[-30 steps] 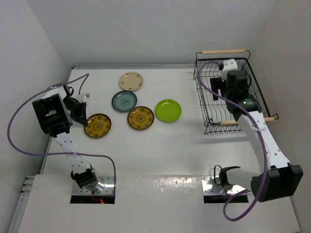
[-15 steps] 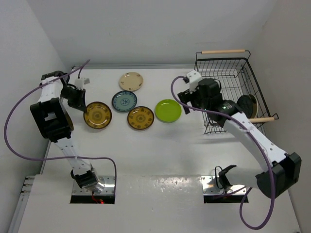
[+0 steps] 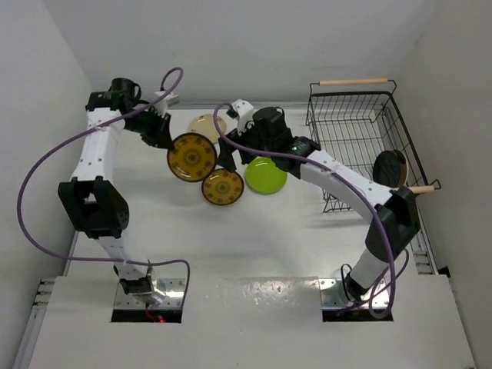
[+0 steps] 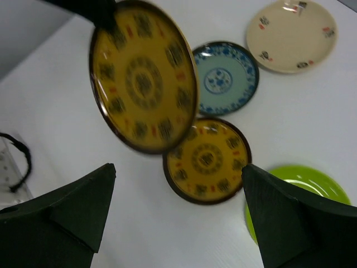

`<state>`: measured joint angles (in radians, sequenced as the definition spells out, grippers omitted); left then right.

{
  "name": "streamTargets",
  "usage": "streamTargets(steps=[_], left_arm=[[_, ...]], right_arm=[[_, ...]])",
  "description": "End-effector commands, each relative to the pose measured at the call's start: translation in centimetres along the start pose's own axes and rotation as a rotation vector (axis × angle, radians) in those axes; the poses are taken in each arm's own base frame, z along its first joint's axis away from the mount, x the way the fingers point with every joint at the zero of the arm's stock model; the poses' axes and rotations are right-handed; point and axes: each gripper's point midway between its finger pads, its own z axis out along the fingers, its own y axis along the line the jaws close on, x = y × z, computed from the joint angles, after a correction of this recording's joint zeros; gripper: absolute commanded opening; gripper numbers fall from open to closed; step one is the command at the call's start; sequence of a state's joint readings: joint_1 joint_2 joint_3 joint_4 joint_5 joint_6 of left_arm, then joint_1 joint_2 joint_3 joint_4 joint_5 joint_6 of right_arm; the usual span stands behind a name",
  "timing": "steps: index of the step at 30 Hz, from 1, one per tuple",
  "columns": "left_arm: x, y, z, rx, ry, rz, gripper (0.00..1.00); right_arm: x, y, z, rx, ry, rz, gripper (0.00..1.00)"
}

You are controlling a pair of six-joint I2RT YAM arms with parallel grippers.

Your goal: Load the plates into the dish rack

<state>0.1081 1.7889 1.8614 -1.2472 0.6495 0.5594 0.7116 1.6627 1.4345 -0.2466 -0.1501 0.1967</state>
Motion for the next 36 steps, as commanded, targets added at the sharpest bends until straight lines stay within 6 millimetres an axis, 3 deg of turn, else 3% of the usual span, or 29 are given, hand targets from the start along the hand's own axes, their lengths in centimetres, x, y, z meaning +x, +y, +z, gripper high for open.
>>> streamTargets(steps=[1, 5, 8, 9, 10, 12, 13, 15, 17, 18, 19, 20, 21, 22, 23, 25, 26, 29, 30, 32, 33, 35, 36], left_arm=[[-4.7, -4.0, -1.7, 0.053, -0.148, 0.097, 0.0], [-6.2, -5.6, -2.0, 0.1, -0.191, 0.129, 0.0], [-6.5, -6.8, -2.2, 0.133, -0.205, 0.138, 0.0], [-6.5, -6.7, -2.2, 0.132, -0.206, 0.147, 0.0], [-6.6, -6.9, -2.5, 0.128, -0.212, 0.153, 0.0], [-6.6, -6.9, -2.5, 0.128, -0.212, 0.153, 0.0], [-6.6, -6.9, -2.5, 0.128, -0.212, 0.153, 0.0], [-6.8, -6.9, -2.5, 0.126, -0.218, 0.137, 0.0], [-6.9, -6.4, -2.5, 0.101, -0.214, 0.125, 0.17], [-7.2, -6.0, -2.6, 0.076, -0.218, 0.117, 0.5], [-6.9, -4.9, -2.2, 0.03, -0.192, 0.097, 0.62], [-7.1, -4.2, -2.2, -0.003, -0.195, 0.095, 0.73], [-6.9, -3.2, -2.1, -0.035, -0.185, 0.055, 0.99], [-6.6, -1.9, -2.2, -0.106, -0.165, 0.037, 0.99], [-7.0, -0.4, -2.5, -0.168, -0.174, 0.023, 0.99], [-6.5, 2.3, -3.3, -0.3, -0.149, -0.042, 0.99], [-6.9, 3.2, -3.5, -0.344, -0.155, -0.049, 0.99], [-5.7, 6.3, -4.1, -0.466, -0.111, -0.11, 0.99], [-5.5, 6.6, -4.3, -0.484, -0.104, -0.112, 0.99], [-4.9, 7.5, -4.2, -0.512, -0.087, -0.127, 0.99], [-3.8, 7.9, -3.3, -0.509, -0.052, -0.144, 0.99], [-3.1, 8.3, -3.0, -0.509, -0.041, -0.157, 0.99], [-2.6, 8.3, -2.4, -0.493, -0.031, -0.163, 0.99]], right_arm=[[-5.1, 2.4, 0.7, -0.137, -0.151, 0.11, 0.94], [-3.8, 2.2, 2.5, -0.142, -0.142, 0.175, 0.87], [-3.2, 2.3, 3.6, -0.148, -0.121, 0.201, 0.68], [-3.0, 2.2, 3.7, -0.146, -0.118, 0.21, 0.61], [-2.8, 2.1, 3.9, -0.147, -0.114, 0.224, 0.42], [-3.0, 2.5, 3.7, -0.166, -0.139, 0.216, 0.2], [-4.1, 2.5, 3.1, -0.166, -0.178, 0.215, 0.04], [-4.4, 2.4, 3.1, -0.16, -0.206, 0.216, 0.0], [-4.9, 1.5, 2.7, -0.119, -0.226, 0.221, 0.0], [-5.5, 0.9, 2.0, -0.099, -0.243, 0.223, 0.0], [-5.9, 0.5, 1.3, -0.08, -0.259, 0.219, 0.0], [-7.0, -1.1, 0.3, -0.019, -0.295, 0.219, 0.0], [-7.3, -1.7, -0.7, 0.007, -0.296, 0.22, 0.0], [-7.5, -2.9, -1.3, 0.056, -0.303, 0.221, 0.0], [-7.9, -5.4, -2.9, 0.135, -0.306, 0.206, 0.0], [-9.1, -7.6, -5.8, 0.235, -0.32, 0.173, 0.0], [-8.8, -10.5, -8.6, 0.34, -0.302, 0.163, 0.0], [-8.9, -15.6, -13.3, 0.536, -0.284, 0.118, 0.0], [-8.9, -18.3, -16.1, 0.657, -0.285, 0.101, 0.0], [-8.2, -21.1, -20.1, 0.789, -0.246, 0.088, 0.0], [-7.1, -24.3, -23.1, 0.925, -0.186, 0.035, 0.0], [-5.1, -26.6, -26.3, 1.087, -0.102, -0.002, 0.0], [-3.3, -28.7, -28.5, 1.176, -0.003, -0.061, 0.0]])
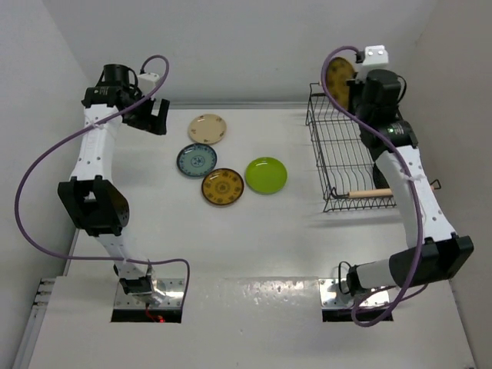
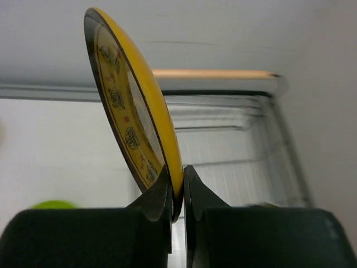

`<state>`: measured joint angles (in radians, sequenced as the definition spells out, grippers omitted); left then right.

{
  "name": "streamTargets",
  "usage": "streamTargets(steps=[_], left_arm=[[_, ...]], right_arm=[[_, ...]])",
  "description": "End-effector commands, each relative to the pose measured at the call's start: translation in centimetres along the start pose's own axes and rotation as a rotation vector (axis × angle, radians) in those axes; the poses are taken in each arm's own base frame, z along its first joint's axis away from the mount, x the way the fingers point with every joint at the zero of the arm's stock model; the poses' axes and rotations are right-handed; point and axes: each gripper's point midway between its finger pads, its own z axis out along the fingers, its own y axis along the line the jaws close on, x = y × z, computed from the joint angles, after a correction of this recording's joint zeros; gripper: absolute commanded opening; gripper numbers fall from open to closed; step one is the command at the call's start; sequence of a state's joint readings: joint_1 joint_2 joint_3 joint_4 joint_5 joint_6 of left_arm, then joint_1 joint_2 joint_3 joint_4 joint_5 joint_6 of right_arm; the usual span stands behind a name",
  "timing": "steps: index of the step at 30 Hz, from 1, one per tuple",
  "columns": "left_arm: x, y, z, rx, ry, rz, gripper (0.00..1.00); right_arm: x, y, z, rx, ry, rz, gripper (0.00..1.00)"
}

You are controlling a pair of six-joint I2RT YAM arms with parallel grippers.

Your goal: Load the plates into the dish rack

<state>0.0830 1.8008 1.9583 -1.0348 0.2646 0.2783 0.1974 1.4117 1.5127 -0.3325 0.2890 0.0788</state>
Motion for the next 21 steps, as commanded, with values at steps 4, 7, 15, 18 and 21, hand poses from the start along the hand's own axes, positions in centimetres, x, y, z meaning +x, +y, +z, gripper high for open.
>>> streamTargets(steps=[4, 7, 15, 18, 21], left_arm=[[2.4, 0.9, 2.1, -0.011, 0.057, -0.041, 0.99], [3.3, 1.1, 2.9, 0.001, 0.078, -0.046, 0.99], [4.9, 1.1, 4.3, 0.047, 0.113, -0.059, 0.99], [5.2, 1.0, 4.4, 0.051, 0.121, -0.053, 0.99], [5.2, 1.0, 4.4, 0.051, 0.121, -0.053, 0.99]], right_arm=[[6.6, -11.6, -0.7, 0.348, 0.266, -0.387, 0.0], [9.4, -13.0, -0.6, 0.344, 0.337, -0.432, 0.0], [17.3, -15.0, 0.4, 0.324, 0.545, -0.502, 0.0], [19.0, -15.9, 0.7, 0.352, 0.601, -0.5, 0.0], [20.7, -16.0, 0.7, 0.357, 0.655, -0.474, 0.0]])
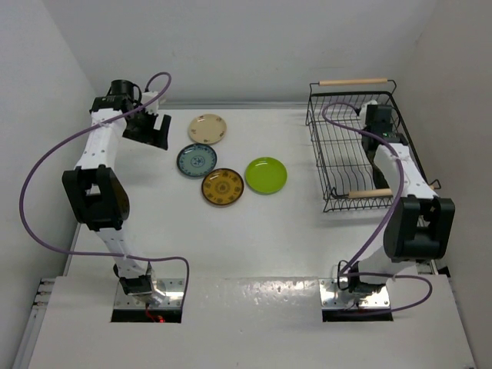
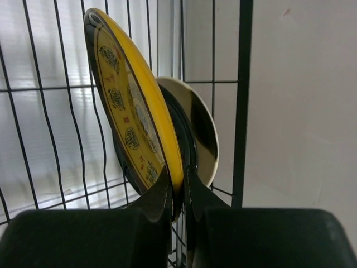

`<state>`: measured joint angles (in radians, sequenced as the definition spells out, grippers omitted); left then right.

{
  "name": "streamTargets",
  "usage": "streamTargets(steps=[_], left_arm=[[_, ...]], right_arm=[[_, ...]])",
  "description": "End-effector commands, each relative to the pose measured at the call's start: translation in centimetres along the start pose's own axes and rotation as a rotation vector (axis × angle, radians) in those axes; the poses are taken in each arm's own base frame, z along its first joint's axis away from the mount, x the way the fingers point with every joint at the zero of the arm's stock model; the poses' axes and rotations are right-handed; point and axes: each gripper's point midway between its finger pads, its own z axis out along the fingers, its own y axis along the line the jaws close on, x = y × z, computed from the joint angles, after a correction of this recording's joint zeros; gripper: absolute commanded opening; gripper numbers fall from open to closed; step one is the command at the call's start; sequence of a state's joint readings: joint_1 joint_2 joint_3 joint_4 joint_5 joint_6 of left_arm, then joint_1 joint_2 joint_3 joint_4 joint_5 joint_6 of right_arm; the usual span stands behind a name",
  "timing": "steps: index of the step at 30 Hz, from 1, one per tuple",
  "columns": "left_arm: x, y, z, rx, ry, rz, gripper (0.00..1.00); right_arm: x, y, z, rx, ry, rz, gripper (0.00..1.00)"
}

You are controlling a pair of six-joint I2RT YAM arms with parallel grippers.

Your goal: Load the plates into the dish rack

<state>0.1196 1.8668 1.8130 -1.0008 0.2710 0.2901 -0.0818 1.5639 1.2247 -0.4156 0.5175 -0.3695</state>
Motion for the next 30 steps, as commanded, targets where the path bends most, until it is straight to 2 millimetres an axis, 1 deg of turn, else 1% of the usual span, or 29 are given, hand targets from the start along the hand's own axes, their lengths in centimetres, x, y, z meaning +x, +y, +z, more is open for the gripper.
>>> streamTargets(steps=[1, 2, 3, 4, 7, 8, 12, 17, 19, 22, 23, 24, 25, 26, 28, 29, 30], left_arm=[[-0.7, 0.2, -0.4, 0.006, -0.036, 0.013, 0.99], [-0.7, 0.2, -0.4, 0.006, -0.036, 0.013, 0.99], [-0.4, 0.1, -0.3, 0.009, -0.028, 0.01, 0.99], [-0.3, 0.5, -0.4, 0.004, -0.028, 0.003, 0.99], [-0.3, 0.5, -0.4, 0.004, -0.028, 0.003, 0.99], [-0.2, 0.6, -0.4, -0.004, -0.024, 0.002, 0.99], [-0.2, 0.6, -0.4, -0.004, -0.024, 0.002, 0.99], [-0.1, 0.8, -0.4, -0.013, -0.021, 0.002, 0.99], [-0.1, 0.8, -0.4, -0.013, -0.021, 0.002, 0.99], [-0.1, 0.8, -0.4, -0.013, -0.021, 0.002, 0.99], [-0.1, 0.8, -0.4, -0.013, -0.021, 0.002, 0.99], [-0.1, 0.8, -0.4, -0.013, -0.021, 0.002, 0.99], [-0.1, 1.0, -0.4, -0.021, -0.017, 0.011, 0.99], [-0.2, 0.9, -0.7, -0.025, -0.026, 0.014, 0.99], [0.0, 0.8, -0.8, -0.022, -0.018, 0.011, 0.99], [0.0, 0.8, -0.8, -0.021, -0.017, 0.011, 0.99], [0.0, 0.8, -0.8, -0.021, -0.017, 0.011, 0.99]], right_arm=[[0.6, -0.8, 0.6, 0.042, 0.035, 0.037, 0.0], [1.1, -0.5, 0.7, 0.042, 0.055, 0.062, 0.0], [1.9, -0.3, 1.3, 0.05, 0.092, 0.064, 0.0], [2.4, 0.0, 1.5, 0.048, 0.115, 0.085, 0.0], [4.3, 1.0, 1.8, 0.029, 0.201, 0.123, 0.0], [4.6, 1.3, 1.8, 0.026, 0.211, 0.123, 0.0], [5.4, 1.7, 1.5, 0.024, 0.233, 0.149, 0.0], [5.8, 1.3, 1.0, 0.029, 0.247, 0.128, 0.0], [6.1, 1.9, 1.1, 0.002, 0.257, 0.122, 0.0], [5.8, 2.5, 1.2, -0.042, 0.278, 0.12, 0.01], [6.3, 2.7, 1.3, -0.045, 0.304, 0.109, 0.07], [6.2, 2.8, 1.3, -0.047, 0.304, 0.115, 0.25], [6.1, 2.5, 1.3, -0.039, 0.306, 0.121, 0.34], [6.0, 2.5, 1.3, -0.038, 0.309, 0.124, 0.4], [5.2, 2.1, 1.1, -0.035, 0.294, 0.145, 0.47], [4.9, 2.2, 0.9, -0.046, 0.283, 0.151, 0.49], [4.1, 1.4, 0.5, -0.036, 0.26, 0.165, 0.49]])
